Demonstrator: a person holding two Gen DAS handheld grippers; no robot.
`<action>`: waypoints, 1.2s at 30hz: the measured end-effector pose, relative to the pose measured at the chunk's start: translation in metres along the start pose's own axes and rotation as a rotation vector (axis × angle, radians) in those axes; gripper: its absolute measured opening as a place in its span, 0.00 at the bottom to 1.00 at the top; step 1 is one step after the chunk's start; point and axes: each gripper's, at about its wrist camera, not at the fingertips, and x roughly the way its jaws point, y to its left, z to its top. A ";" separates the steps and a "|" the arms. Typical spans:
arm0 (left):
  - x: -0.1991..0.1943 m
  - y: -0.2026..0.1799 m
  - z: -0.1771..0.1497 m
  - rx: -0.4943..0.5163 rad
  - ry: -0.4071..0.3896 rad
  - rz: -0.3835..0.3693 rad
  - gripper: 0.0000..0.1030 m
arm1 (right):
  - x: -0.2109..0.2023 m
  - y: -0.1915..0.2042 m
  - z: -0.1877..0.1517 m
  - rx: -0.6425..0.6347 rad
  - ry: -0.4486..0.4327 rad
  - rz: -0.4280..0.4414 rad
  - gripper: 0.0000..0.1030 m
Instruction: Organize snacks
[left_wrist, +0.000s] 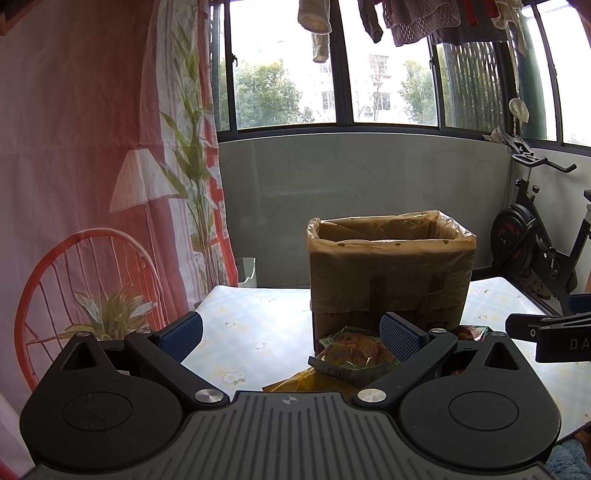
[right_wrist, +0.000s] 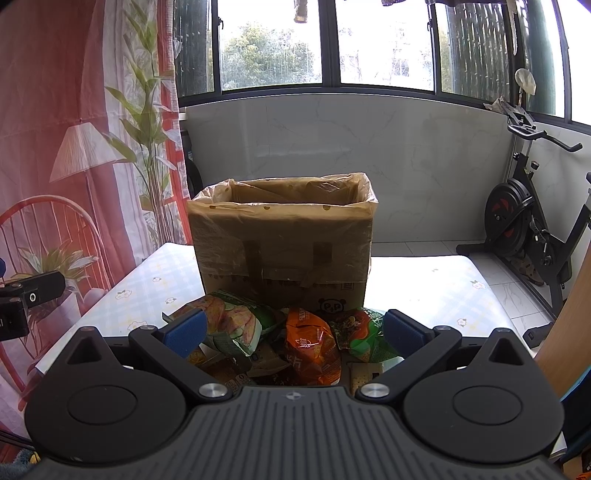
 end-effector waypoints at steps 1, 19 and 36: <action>0.000 0.000 0.000 0.000 0.000 0.000 1.00 | 0.000 0.000 0.000 0.000 0.000 0.001 1.00; 0.029 0.010 0.002 -0.010 0.047 0.032 1.00 | 0.006 -0.015 0.004 0.070 -0.035 0.065 1.00; 0.124 0.024 -0.014 0.004 0.095 -0.001 0.99 | 0.100 -0.043 0.005 0.091 -0.090 0.080 1.00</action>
